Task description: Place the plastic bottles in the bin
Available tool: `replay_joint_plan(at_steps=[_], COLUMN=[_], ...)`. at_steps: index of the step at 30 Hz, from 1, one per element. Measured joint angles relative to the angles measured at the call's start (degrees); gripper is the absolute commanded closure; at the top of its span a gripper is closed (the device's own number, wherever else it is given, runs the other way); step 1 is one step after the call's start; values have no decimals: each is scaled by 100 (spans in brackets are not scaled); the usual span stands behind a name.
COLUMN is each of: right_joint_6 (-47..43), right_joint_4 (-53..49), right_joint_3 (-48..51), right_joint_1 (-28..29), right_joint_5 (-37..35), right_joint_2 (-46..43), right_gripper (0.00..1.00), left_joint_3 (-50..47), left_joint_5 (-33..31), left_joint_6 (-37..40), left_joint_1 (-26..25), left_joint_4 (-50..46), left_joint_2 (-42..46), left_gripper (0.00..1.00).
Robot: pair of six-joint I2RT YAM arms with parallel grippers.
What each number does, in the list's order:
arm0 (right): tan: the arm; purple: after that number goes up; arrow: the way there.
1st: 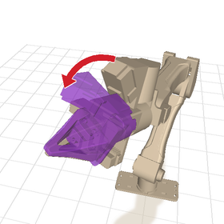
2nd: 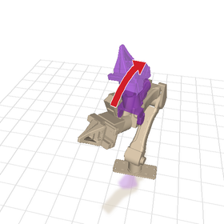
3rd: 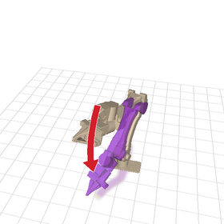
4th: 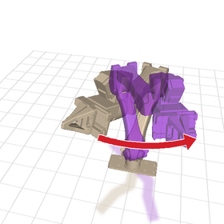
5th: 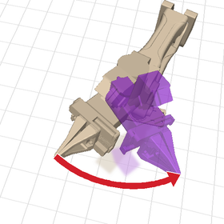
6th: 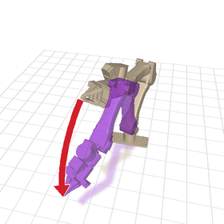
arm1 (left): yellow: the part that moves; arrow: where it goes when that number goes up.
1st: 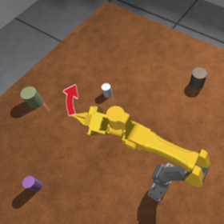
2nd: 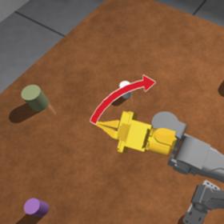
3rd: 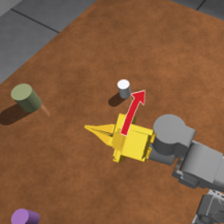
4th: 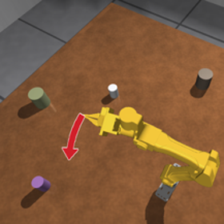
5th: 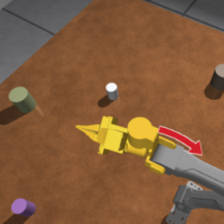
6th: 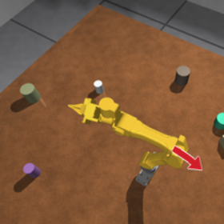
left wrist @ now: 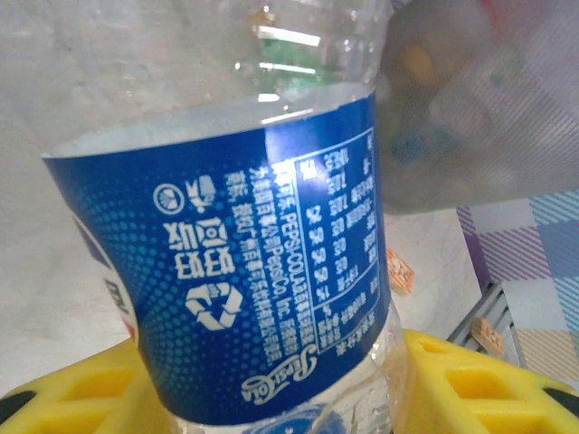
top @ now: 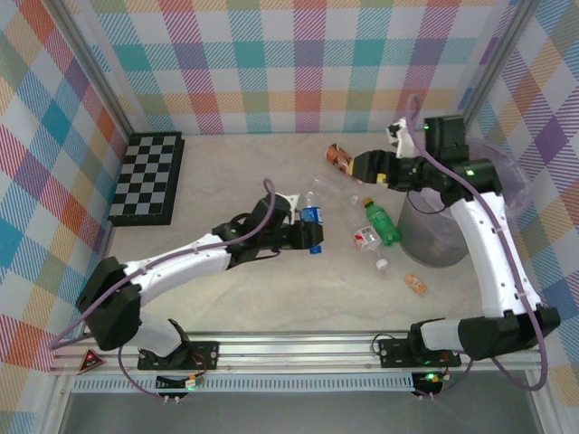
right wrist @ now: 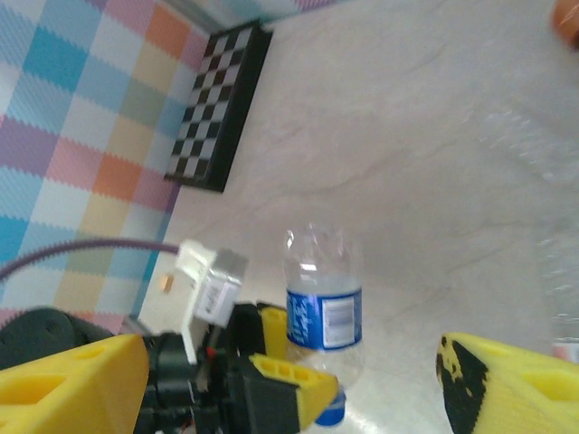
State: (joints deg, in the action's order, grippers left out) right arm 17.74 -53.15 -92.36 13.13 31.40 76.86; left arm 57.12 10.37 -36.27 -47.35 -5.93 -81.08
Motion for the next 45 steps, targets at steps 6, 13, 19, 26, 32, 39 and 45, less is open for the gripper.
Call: replay_joint_plan(at_steps=[6,13,19,26,32,39,45], right_joint_6=[142,282,328,457,505,540,533], right_joint_4=[332,861,1126,1421,1558,1606,1484], right_joint_3=[33,66,162,387,487,494,289], right_joint_1=[575,1182,1416,1434,1432,1434,1360], right_joint_5=[481,739,726,778,776,728,656], right_joint_2=[640,1335,1635,1725,1725,1725,1725], right_gripper=[18,17,17,31,49,51,54], left_joint_3=[-341,-448,-448,-448,-448,-448,-448], left_joint_5=[496,1204,1510,1696,1700,1639,1596], left_joint_6=[317,402,398,317,216,175,164], left_joint_1=[522,713,713,717,734,739,739], left_joint_4=[-4,70,304,551,577,577,625], left_joint_2=[680,826,894,887,839,839,833], left_gripper=[83,85,86,87,87,34,7])
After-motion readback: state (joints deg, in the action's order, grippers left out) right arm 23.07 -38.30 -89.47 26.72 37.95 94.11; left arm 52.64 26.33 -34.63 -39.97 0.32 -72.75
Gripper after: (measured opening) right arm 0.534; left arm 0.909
